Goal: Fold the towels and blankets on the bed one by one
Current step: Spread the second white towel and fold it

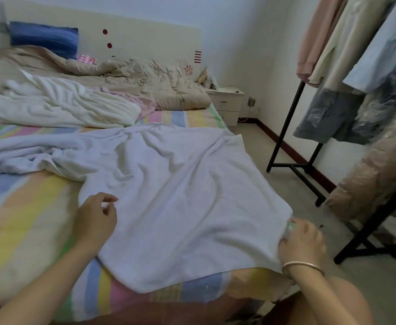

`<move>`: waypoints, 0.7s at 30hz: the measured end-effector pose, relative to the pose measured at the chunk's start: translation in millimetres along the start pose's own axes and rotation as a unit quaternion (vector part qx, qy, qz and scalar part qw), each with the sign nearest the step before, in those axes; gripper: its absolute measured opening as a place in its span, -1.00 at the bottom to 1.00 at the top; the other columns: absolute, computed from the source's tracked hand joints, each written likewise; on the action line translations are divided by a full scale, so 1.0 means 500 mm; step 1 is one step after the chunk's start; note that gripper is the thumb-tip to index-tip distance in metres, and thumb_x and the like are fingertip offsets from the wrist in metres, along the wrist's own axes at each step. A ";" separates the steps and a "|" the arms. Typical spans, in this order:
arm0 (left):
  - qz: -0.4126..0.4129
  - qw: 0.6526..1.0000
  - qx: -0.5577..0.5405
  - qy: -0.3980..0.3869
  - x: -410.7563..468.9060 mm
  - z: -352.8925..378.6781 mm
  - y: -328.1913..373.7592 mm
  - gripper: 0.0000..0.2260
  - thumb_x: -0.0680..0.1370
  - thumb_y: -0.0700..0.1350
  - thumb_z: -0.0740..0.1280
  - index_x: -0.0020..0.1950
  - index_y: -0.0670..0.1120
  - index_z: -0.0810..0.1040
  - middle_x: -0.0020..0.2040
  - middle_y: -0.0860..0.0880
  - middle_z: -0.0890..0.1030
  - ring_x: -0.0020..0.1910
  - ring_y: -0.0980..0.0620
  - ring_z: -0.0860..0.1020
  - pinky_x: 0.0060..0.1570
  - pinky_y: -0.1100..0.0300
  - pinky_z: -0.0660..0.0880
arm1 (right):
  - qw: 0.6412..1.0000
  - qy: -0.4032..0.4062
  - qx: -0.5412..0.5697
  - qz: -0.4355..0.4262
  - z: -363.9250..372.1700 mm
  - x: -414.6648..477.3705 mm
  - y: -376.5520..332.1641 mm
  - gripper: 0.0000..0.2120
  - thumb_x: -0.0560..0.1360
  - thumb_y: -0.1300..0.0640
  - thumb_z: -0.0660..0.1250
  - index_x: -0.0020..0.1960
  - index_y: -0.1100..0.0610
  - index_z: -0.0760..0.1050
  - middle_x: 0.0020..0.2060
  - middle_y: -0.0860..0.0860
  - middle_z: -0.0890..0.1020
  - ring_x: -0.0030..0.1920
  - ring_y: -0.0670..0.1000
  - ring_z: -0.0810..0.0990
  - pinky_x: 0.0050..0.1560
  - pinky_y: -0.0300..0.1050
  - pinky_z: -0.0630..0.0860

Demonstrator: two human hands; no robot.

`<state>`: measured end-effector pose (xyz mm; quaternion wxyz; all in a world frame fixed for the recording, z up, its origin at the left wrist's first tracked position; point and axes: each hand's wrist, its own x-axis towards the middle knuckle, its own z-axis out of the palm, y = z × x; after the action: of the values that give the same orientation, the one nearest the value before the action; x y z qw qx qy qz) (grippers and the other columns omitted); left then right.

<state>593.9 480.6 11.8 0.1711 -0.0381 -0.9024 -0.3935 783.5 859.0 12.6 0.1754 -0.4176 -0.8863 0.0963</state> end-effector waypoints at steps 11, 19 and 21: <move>-0.309 0.938 -0.152 0.034 0.182 -0.096 -0.130 -0.84 0.51 -0.22 0.28 0.08 -0.11 0.52 0.09 -0.15 0.59 0.03 -0.20 0.58 0.16 -0.07 0.51 | 0.883 -0.100 0.190 -0.417 0.114 -0.137 -0.524 -0.67 0.41 0.20 0.37 0.17 0.08 0.56 0.11 0.05 0.59 0.21 0.16 0.48 0.12 0.00 0.42; -0.444 0.731 -0.517 -0.012 0.345 -0.121 -0.243 -0.64 0.67 -0.27 0.05 0.47 -0.29 0.25 0.44 -0.19 0.38 0.43 -0.12 0.37 0.43 0.00 0.28 | 0.863 -0.156 0.130 -0.463 0.196 -0.184 -0.851 -0.60 0.56 -0.05 0.20 0.32 0.13 0.38 0.23 0.09 0.44 0.24 0.17 0.37 0.16 0.02 0.34; -0.429 0.731 -0.531 -0.001 0.389 -0.123 -0.260 -0.64 0.67 -0.23 0.08 0.46 -0.27 0.29 0.44 -0.18 0.38 0.43 -0.11 0.37 0.43 0.01 0.29 | 0.880 -0.142 0.105 -0.441 0.211 -0.184 -0.898 -0.55 0.52 -0.11 0.24 0.31 0.12 0.36 0.23 0.08 0.41 0.23 0.16 0.36 0.13 0.02 0.33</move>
<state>402.1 334.1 26.1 -0.0651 0.2682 -0.4669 -0.8401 479.3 501.2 36.9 0.1147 0.0552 -0.9789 0.1596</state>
